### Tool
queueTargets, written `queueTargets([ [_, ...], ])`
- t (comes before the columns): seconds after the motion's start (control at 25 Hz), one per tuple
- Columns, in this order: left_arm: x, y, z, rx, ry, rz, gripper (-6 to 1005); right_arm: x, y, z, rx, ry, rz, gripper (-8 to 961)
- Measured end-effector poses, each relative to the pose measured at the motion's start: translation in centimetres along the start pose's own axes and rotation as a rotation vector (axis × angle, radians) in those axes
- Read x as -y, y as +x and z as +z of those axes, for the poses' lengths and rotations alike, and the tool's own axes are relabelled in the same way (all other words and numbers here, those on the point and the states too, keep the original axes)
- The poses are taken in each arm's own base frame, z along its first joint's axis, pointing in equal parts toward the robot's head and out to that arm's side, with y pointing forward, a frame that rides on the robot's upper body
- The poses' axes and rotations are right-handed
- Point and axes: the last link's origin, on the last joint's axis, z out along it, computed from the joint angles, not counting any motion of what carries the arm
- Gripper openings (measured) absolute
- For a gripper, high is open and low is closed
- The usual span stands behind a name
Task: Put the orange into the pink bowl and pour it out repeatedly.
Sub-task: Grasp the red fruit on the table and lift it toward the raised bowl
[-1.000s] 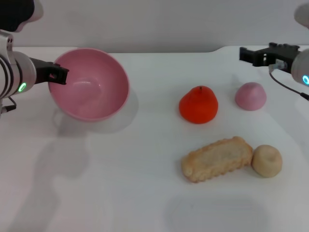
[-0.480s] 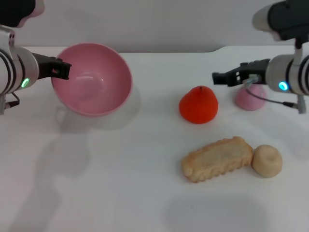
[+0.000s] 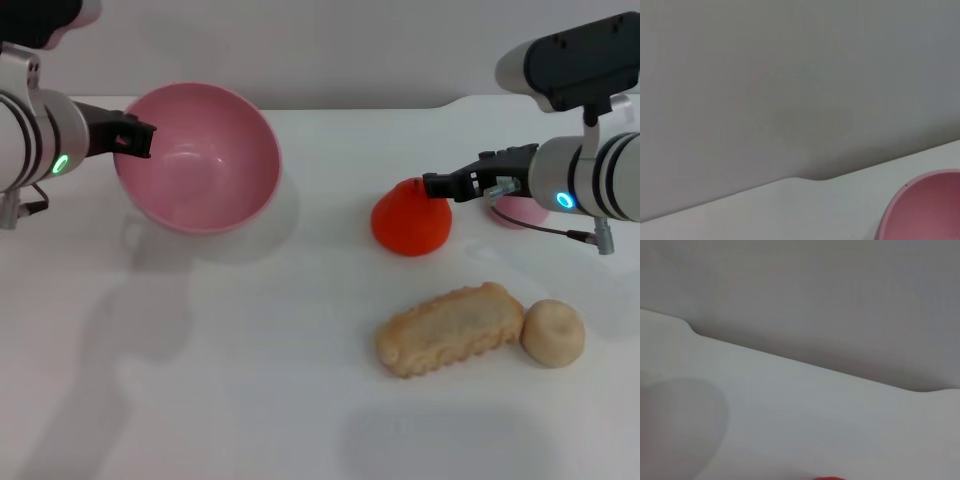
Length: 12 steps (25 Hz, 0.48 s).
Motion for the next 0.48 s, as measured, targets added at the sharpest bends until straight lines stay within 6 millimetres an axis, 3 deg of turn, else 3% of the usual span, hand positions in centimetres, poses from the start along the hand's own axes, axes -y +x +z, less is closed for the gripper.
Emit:
queueTargets([
  [0.48, -0.4, 0.5, 0.3, -0.002, -0.006, 0.013, 46, -0.9, 0.6, 2.5, -0.073, -0.023, -0.018, 802],
])
